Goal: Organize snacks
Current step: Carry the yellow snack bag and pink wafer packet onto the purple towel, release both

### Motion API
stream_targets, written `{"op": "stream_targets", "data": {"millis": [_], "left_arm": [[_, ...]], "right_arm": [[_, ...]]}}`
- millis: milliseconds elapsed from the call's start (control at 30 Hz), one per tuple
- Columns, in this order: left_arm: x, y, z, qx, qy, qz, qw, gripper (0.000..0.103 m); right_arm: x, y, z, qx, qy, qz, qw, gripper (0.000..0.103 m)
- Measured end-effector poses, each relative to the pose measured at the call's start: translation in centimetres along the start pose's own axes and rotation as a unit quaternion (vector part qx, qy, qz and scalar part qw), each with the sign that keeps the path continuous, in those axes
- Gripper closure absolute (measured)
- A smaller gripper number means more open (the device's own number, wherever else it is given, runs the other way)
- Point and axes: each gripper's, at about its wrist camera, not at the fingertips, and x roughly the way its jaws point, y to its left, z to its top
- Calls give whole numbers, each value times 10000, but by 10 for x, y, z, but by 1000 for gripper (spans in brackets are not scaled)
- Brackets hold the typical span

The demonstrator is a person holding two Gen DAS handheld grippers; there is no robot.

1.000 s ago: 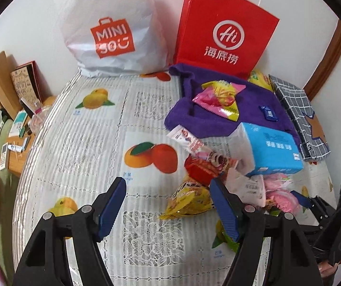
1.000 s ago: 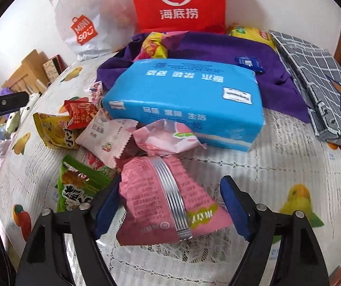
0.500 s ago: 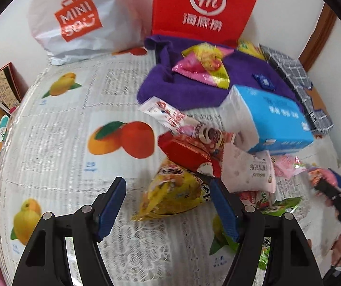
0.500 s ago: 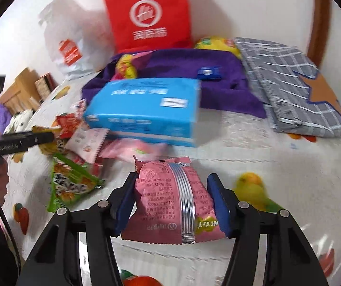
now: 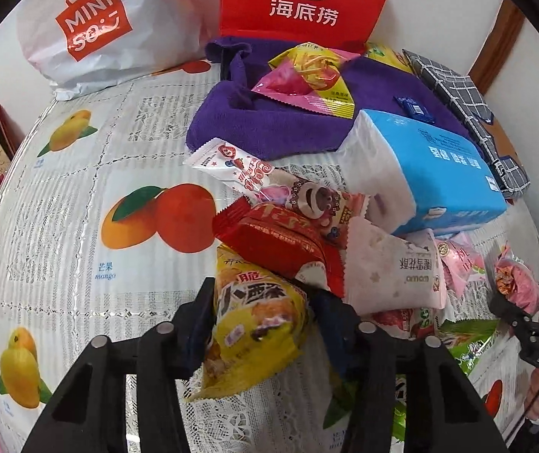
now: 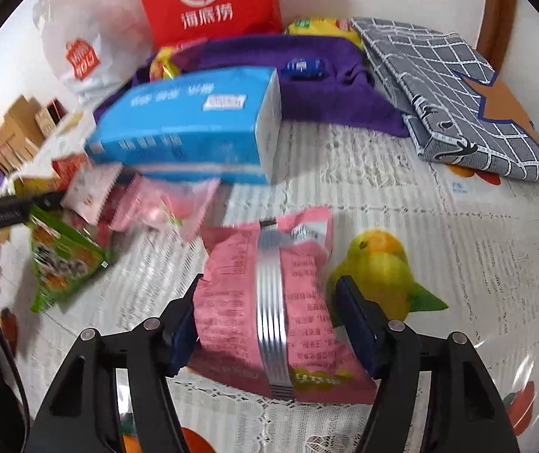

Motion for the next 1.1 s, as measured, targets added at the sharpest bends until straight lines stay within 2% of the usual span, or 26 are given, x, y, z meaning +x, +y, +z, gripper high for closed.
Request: {"op": "stream_targets", "data": {"millis": [100, 400, 533, 700, 800, 1100], "left_arm": [[-4, 2, -2, -54, 3, -61, 10000, 59], [-28, 4, -18, -143, -128, -2, 9998, 61], [-46, 1, -25, -138, -264, -32, 9996, 61], [-69, -7, -31, -101, -472, -96, 9988, 62], [-79, -16, -28, -52, -531, -163, 9984, 62], [-109, -43, -12, 89, -874, -252, 9958, 62]], "right_arm": [[-3, 0, -1, 40, -21, 85, 10000, 43], [-36, 0, 1, 169, -536, 146, 9983, 43], [-46, -3, 2, 387, -636, 190, 9970, 43], [-60, -3, 6, 542, -806, 44, 9953, 43], [-69, -1, 8, 496, -904, -108, 9946, 43], [-91, 7, 24, 404, -1118, -170, 9928, 43]]}}
